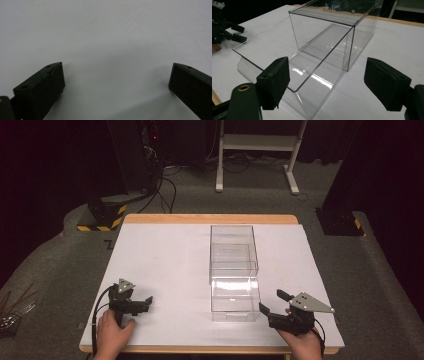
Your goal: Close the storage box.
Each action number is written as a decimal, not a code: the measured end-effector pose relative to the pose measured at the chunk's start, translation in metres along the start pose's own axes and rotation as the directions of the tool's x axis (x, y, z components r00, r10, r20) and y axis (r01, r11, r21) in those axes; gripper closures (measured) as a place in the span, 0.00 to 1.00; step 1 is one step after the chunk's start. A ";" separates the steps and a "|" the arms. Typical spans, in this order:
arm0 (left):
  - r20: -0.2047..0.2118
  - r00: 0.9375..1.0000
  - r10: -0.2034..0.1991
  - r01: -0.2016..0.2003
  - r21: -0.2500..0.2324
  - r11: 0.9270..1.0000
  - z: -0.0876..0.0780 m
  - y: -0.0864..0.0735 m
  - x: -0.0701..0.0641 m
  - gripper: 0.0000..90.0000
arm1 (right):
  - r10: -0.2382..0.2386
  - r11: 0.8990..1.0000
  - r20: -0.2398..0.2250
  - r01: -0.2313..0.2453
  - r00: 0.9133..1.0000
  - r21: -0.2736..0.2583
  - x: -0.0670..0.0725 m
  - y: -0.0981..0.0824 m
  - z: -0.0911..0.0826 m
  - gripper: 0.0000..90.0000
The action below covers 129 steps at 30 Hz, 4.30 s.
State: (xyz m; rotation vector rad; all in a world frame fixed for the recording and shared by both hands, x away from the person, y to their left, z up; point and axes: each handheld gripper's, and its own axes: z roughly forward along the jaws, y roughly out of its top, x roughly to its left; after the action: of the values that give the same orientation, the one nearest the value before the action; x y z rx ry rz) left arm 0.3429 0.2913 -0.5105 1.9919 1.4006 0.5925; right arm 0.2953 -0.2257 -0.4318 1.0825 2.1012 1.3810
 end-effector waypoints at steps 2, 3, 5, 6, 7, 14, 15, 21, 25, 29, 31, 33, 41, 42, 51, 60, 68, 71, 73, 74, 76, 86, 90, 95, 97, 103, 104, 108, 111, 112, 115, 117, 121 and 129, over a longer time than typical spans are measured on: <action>0.000 1.000 0.001 -0.001 0.000 1.000 0.000 0.000 0.000 0.01 | -0.003 1.000 -0.006 0.003 1.000 0.004 0.001 0.000 0.001 0.24; 0.000 1.000 0.000 0.000 0.000 1.000 0.000 0.000 0.000 0.01 | -0.001 1.000 -0.013 0.001 1.000 0.005 0.002 0.000 0.002 0.24; 0.000 1.000 0.001 -0.001 0.000 1.000 0.000 0.000 0.000 0.01 | -0.003 1.000 -0.024 0.004 1.000 0.011 0.004 -0.001 0.003 0.25; 0.000 1.000 0.000 0.000 0.000 1.000 0.000 0.000 0.000 0.01 | -0.005 1.000 -0.030 0.005 1.000 0.012 0.004 -0.001 0.004 0.25; 0.000 1.000 0.000 0.000 0.000 1.000 0.000 0.000 0.000 0.01 | -0.007 1.000 -0.033 0.008 0.999 0.015 0.005 -0.002 0.005 0.25; 0.000 1.000 0.001 -0.001 0.000 1.000 0.000 0.000 0.000 0.01 | -0.010 0.999 -0.044 0.012 0.999 0.035 0.006 -0.004 0.009 0.26; 0.000 1.000 0.000 0.000 0.000 1.000 0.000 0.000 0.000 0.01 | -0.011 0.999 -0.043 0.013 0.999 0.036 0.006 -0.004 0.009 0.26; 0.000 1.000 0.000 0.000 0.000 1.000 0.000 0.000 0.000 0.01 | -0.011 1.000 -0.046 0.012 0.999 0.029 0.007 -0.004 0.011 0.26; 0.000 1.000 0.001 -0.001 0.000 1.000 0.000 0.000 0.000 0.01 | -0.005 1.000 -0.034 0.005 0.999 0.026 0.006 -0.005 0.014 0.26; 0.000 1.000 -0.001 0.001 0.000 1.000 0.000 0.000 0.000 0.01 | 0.005 1.000 -0.043 -0.004 0.999 0.025 0.005 -0.005 0.016 0.26; 0.000 1.000 -0.001 0.001 0.000 1.000 0.000 0.000 0.000 0.01 | 0.003 1.000 -0.053 -0.002 0.999 0.019 0.007 -0.004 0.014 0.26; 0.000 1.000 0.000 0.000 0.001 1.000 0.000 0.000 0.000 0.01 | -0.006 1.000 -0.065 0.008 0.998 0.017 0.010 -0.003 0.012 0.26; 0.000 1.000 0.000 0.000 0.001 1.000 0.000 0.000 0.000 0.01 | -0.006 0.999 -0.079 0.009 0.997 0.037 0.011 -0.006 0.012 0.26; 0.000 1.000 0.000 0.000 0.001 1.000 0.000 0.000 0.000 0.01 | -0.006 0.999 -0.079 0.009 0.997 0.037 0.011 -0.006 0.012 0.26; 0.000 1.000 0.001 -0.001 0.000 1.000 0.000 0.000 0.000 0.01 | -0.005 0.999 -0.087 0.009 0.996 0.053 0.010 -0.009 0.018 0.24; -0.001 1.000 0.001 -0.001 0.000 1.000 0.000 0.000 0.000 0.01 | 0.000 0.999 -0.075 0.003 0.997 0.040 0.010 -0.008 0.022 0.23; 0.000 1.000 0.001 -0.001 0.000 1.000 0.000 0.000 0.000 0.01 | 0.010 0.999 -0.056 -0.009 0.998 0.031 0.009 -0.006 0.027 0.23; 0.000 1.000 0.001 -0.001 0.000 1.000 0.000 0.000 0.000 0.01 | 0.019 1.000 -0.054 -0.018 0.998 0.025 0.009 -0.005 0.028 0.23; -0.001 1.000 0.001 -0.001 0.000 1.000 0.000 0.000 0.000 0.01 | 0.019 1.000 -0.053 -0.018 0.998 0.020 0.008 -0.004 0.028 0.23; -0.001 1.000 0.001 -0.001 0.000 1.000 0.000 0.000 0.000 0.01 | 0.019 1.000 -0.053 -0.018 0.998 0.020 0.008 -0.004 0.028 0.23; 0.000 1.000 0.000 0.000 0.000 1.000 0.000 0.000 0.000 0.01 | 0.013 1.000 -0.051 -0.013 0.999 0.010 0.009 -0.005 0.026 0.24; -0.001 1.000 0.001 -0.001 0.000 1.000 0.000 0.000 0.000 0.01 | 0.004 0.999 -0.058 -0.002 0.998 0.032 0.010 -0.011 0.023 0.25; -0.001 1.000 0.000 0.000 0.000 1.000 0.000 0.000 0.000 0.01 | 0.004 0.999 -0.051 -0.002 0.999 0.042 0.009 -0.012 0.026 0.25; -0.001 1.000 0.000 0.000 0.000 1.000 0.000 0.000 0.000 0.01 | 0.017 1.000 -0.048 -0.016 0.999 0.024 0.007 -0.009 0.030 0.24; -0.001 1.000 0.000 0.000 0.000 1.000 0.000 0.000 0.000 0.01 | 0.020 1.000 -0.040 -0.019 0.999 0.024 0.007 -0.008 0.032 0.24; -0.001 1.000 0.000 0.000 0.000 1.000 0.000 0.000 0.000 0.01 | 0.029 0.999 -0.026 -0.028 0.999 0.017 0.004 -0.004 0.041 0.24; 0.000 1.000 0.000 0.000 0.000 1.000 0.000 0.000 0.000 0.01 | 0.034 0.999 -0.028 -0.033 0.999 0.013 0.003 -0.004 0.042 0.24; 0.000 1.000 0.000 0.000 0.000 1.000 0.000 0.000 0.000 0.01 | 0.027 1.000 -0.028 -0.026 0.999 0.006 0.005 -0.004 0.038 0.25; -0.001 1.000 0.001 -0.001 0.000 1.000 0.000 0.000 0.000 0.01 | 0.019 1.000 -0.032 -0.018 0.999 0.020 0.007 -0.009 0.035 0.27; -0.001 1.000 0.001 -0.001 0.000 1.000 0.000 0.000 0.000 0.01 | 0.019 1.000 -0.032 -0.018 0.999 0.020 0.007 -0.009 0.035 0.27; -0.001 1.000 0.001 -0.001 0.000 1.000 0.000 0.000 0.000 0.01 | 0.007 0.999 -0.020 -0.006 1.000 0.051 0.008 -0.016 0.035 0.30; -0.001 1.000 0.001 -0.001 0.000 1.000 0.000 0.000 0.000 0.01 | 0.005 0.997 -0.007 -0.005 1.000 0.071 0.008 -0.018 0.039 0.31; -0.001 1.000 0.000 0.000 0.000 1.000 0.000 0.000 0.000 0.01 | 0.003 0.997 0.009 -0.004 1.000 0.078 0.007 -0.018 0.044 0.30; -0.001 1.000 0.001 -0.001 0.000 1.000 0.000 0.000 0.000 0.01 | 0.002 0.998 0.021 -0.003 1.000 0.063 0.008 -0.016 0.048 0.28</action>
State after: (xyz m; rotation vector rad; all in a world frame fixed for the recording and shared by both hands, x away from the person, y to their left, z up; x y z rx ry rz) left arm 0.3429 0.2913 -0.5105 1.9927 1.4004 0.5936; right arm 0.3172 -0.1945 -0.4663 1.1192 2.1429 1.3067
